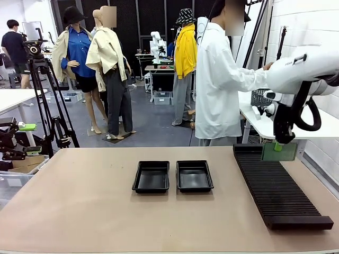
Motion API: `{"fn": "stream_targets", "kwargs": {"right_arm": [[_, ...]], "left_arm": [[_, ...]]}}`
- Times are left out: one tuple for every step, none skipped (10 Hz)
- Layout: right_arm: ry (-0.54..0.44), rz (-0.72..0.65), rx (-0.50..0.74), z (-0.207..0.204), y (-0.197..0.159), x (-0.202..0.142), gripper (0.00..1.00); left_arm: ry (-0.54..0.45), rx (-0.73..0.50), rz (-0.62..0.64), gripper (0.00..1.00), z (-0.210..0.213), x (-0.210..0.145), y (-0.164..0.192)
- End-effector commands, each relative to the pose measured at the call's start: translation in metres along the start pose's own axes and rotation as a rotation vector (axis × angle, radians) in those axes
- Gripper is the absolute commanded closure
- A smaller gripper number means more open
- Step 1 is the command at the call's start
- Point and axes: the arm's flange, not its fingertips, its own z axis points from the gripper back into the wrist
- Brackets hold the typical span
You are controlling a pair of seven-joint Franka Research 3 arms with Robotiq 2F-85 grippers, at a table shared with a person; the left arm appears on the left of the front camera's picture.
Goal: Inspect and transfer BCBs to ESD trays.
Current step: Pick up the Blank PCB from the PCB Rack and place it in the left ESD tray.
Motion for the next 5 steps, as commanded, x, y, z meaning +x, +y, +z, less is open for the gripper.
{"fn": "stream_targets", "kwargs": {"right_arm": [[0.058,-0.040,-0.029,0.012,0.014,0.010,1.00],[0.045,-0.069,-0.051,0.025,0.022,0.012,1.00],[0.013,-0.112,-0.052,0.034,0.028,0.014,1.00],[-0.045,-0.203,-0.047,0.042,0.031,0.017,1.00],[-0.079,-0.267,-0.041,0.046,0.035,0.018,1.00]], "left_arm": [[-0.004,-0.015,0.017,0.00,0.002,-0.001,-0.003],[-0.004,-0.015,0.017,0.00,0.002,-0.001,-0.003],[-0.004,-0.015,0.017,0.00,0.002,-0.001,-0.003],[-0.004,-0.015,0.017,0.00,0.002,-0.001,-0.003],[-0.004,-0.015,0.017,0.00,0.002,-0.001,-0.003]]}}
